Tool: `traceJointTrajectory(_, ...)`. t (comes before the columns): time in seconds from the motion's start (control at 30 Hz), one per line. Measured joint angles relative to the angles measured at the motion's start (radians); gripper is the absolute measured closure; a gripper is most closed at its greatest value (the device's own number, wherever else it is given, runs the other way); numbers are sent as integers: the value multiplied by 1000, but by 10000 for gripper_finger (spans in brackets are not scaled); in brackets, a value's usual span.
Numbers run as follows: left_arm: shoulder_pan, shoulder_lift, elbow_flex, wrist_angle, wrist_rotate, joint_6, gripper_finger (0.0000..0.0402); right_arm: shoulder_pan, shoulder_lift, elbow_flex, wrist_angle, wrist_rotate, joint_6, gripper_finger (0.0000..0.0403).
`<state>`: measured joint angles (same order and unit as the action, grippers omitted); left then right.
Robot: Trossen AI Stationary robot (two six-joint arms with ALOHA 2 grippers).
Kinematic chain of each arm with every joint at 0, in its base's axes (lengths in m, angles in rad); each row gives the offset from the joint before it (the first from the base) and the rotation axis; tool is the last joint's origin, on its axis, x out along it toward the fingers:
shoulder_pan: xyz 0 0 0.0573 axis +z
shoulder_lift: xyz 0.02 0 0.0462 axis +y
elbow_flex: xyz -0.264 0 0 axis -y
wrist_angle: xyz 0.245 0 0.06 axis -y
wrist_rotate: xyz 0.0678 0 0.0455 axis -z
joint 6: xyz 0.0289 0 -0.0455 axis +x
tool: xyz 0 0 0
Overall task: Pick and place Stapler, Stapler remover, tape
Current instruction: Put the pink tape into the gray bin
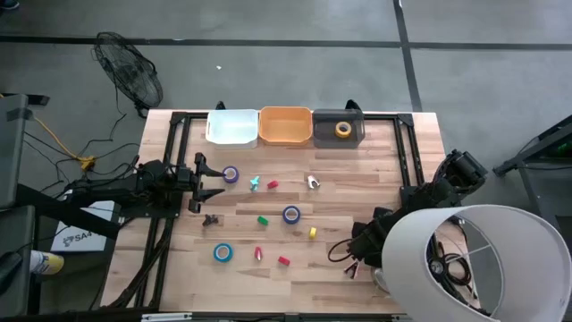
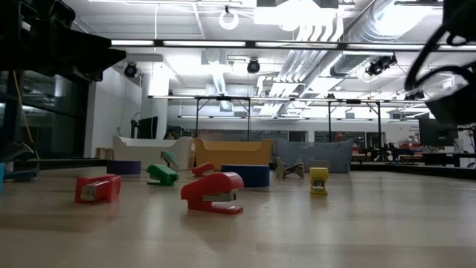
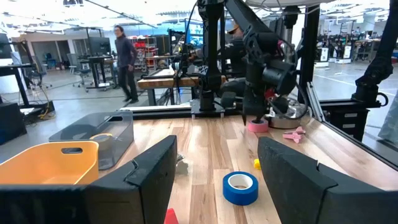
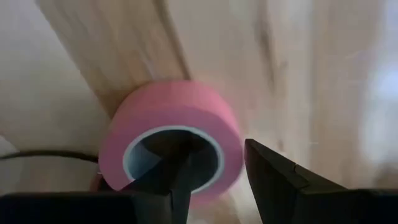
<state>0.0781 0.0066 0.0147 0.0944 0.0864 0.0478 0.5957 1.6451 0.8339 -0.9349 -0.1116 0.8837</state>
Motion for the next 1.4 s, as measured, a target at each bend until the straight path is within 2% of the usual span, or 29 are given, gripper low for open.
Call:
traceJointTrajectory(0.3, 0, 0, 0, 0, 0, 0, 181, -8, -4, -17, 17, 9, -25, 269)
traceJointTrajectory(0.63, 0, 0, 0, 0, 0, 0, 181, -77, -2, -19, 18, -4, -21, 272)
traceJointTrajectory(0.77, 0, 0, 0, 0, 0, 0, 181, -106, -2, -20, 28, -21, -20, 293)
traceJointTrajectory(1.03, 0, 0, 0, 0, 0, 0, 181, -170, -2, -20, 45, -34, -9, 370)
traceJointTrajectory(1.3, 0, 0, 0, 0, 0, 0, 181, -237, -1, -17, 53, -32, -9, 367)
traceJointTrajectory(1.4, 0, 0, 0, 0, 0, 0, 181, -258, -2, 0, 59, 10, -11, 363)
